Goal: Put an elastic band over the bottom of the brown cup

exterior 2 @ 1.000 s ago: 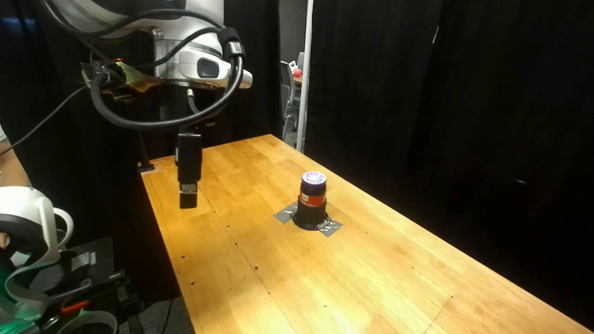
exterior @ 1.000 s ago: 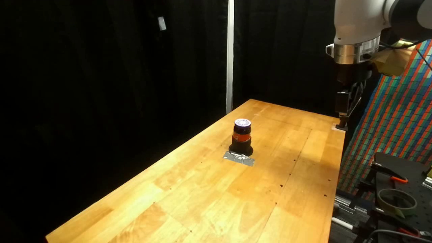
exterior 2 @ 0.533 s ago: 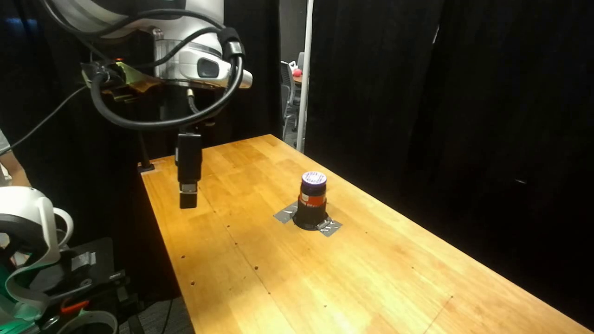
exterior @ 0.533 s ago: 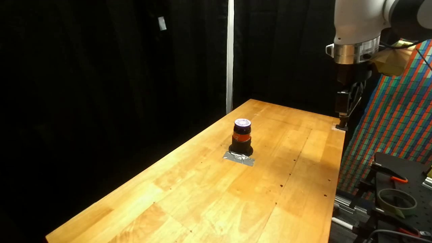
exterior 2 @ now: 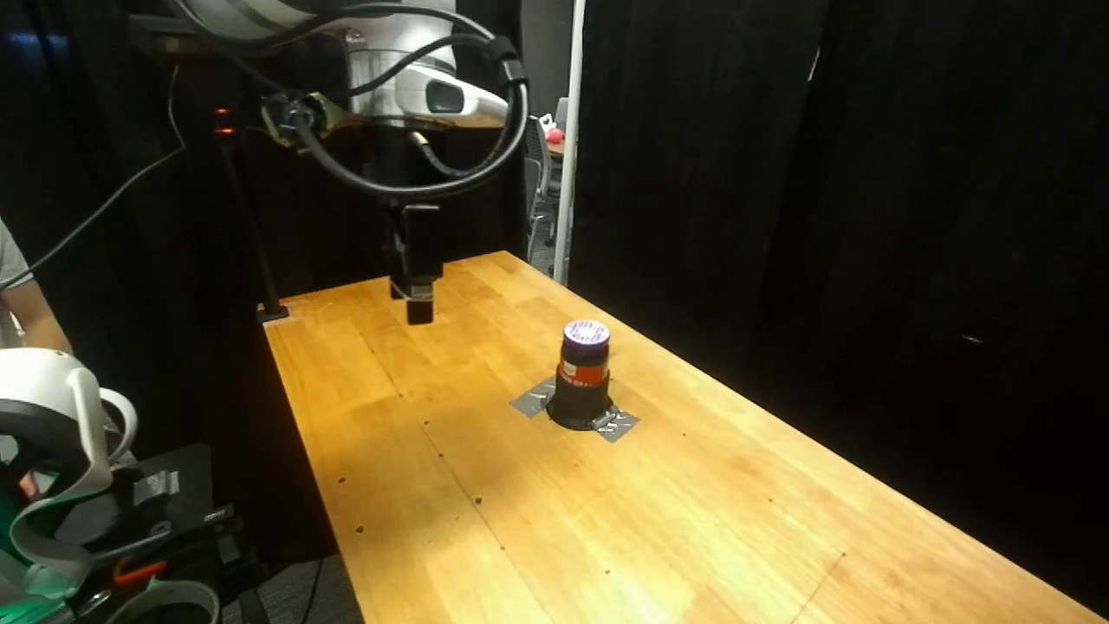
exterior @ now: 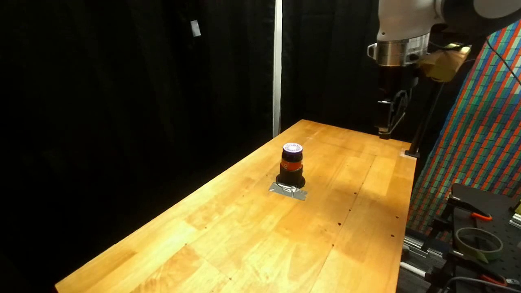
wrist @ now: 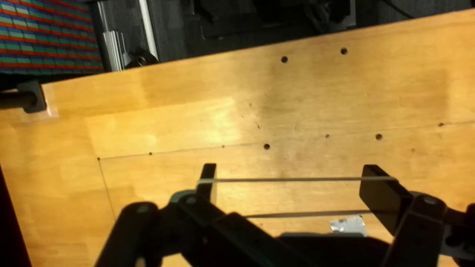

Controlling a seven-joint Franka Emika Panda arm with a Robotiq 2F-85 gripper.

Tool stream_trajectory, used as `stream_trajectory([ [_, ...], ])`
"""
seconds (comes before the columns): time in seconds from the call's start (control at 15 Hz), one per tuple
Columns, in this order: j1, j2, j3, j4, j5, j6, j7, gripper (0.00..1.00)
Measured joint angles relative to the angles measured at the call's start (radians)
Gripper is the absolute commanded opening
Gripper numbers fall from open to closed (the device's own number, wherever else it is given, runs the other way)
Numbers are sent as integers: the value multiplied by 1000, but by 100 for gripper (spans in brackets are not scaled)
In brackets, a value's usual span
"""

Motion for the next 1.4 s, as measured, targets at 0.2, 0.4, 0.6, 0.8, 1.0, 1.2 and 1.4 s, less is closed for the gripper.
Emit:
stream_trajectory([
  [0.2,19,132,-1,145,7,71,3,100],
  [0.4,36,288,-12,301,6,143,19,100],
  [0.6,64,447,-49,451,6,193,34,100],
  [0.8,92,582,-94,581,6,202,33,100],
  [1.0,103,681,-122,679,17,201,23,100],
  [1.2,105,752,-139,748,36,201,13,100],
  [1.4,105,803,-153,792,52,198,9,100],
])
